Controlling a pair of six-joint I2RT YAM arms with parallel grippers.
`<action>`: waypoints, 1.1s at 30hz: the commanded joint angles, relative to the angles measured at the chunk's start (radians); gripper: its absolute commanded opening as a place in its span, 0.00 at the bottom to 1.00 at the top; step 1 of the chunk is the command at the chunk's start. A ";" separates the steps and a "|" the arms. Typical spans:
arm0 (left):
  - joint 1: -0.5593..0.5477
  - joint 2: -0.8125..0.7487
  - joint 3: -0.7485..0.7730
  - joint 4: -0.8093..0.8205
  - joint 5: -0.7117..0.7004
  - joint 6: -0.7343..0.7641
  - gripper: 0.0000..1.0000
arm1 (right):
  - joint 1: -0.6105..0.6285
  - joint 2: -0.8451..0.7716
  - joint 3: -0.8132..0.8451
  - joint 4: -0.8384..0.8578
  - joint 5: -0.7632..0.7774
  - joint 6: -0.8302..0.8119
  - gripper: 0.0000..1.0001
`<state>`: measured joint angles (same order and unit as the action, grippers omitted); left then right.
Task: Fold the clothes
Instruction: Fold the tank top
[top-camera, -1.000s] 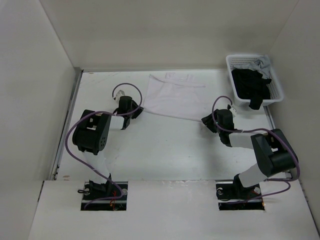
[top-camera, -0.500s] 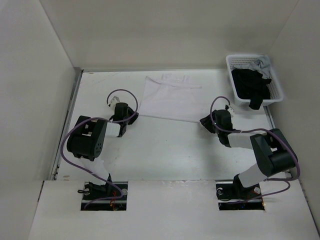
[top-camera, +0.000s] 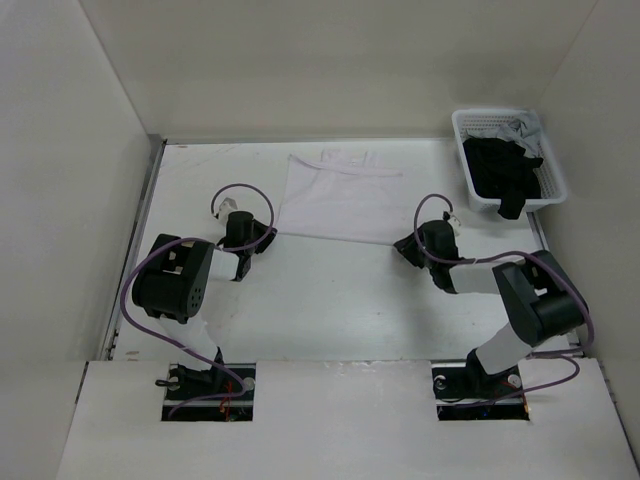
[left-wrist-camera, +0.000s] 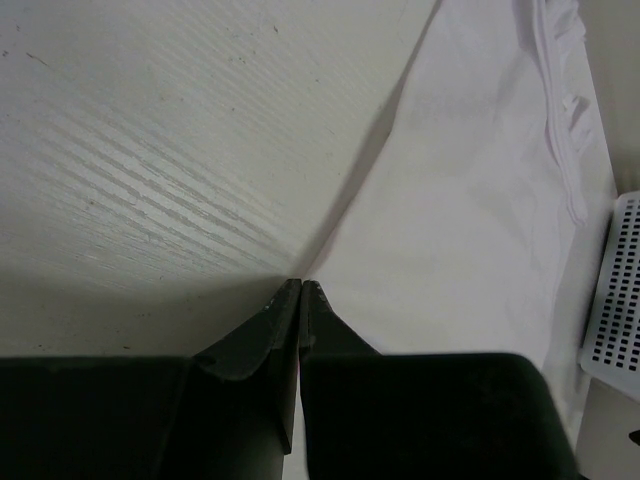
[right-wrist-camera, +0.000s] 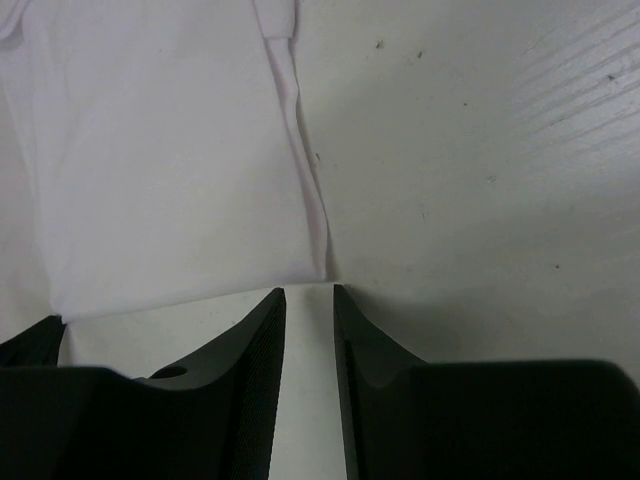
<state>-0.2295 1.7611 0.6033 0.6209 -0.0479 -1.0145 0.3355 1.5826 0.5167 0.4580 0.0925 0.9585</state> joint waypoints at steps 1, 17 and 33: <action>0.008 -0.032 -0.019 0.003 0.011 0.001 0.00 | 0.009 0.033 0.031 0.034 0.016 0.022 0.28; 0.008 -0.064 -0.023 0.002 0.011 -0.001 0.00 | 0.029 0.090 0.028 0.117 0.113 0.074 0.02; -0.032 -1.158 0.165 -0.789 -0.081 0.160 0.00 | 0.357 -1.070 0.118 -0.764 0.351 -0.211 0.00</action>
<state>-0.2428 0.7349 0.6678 0.0700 -0.0799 -0.9249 0.6128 0.6361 0.5293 0.0109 0.3164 0.8307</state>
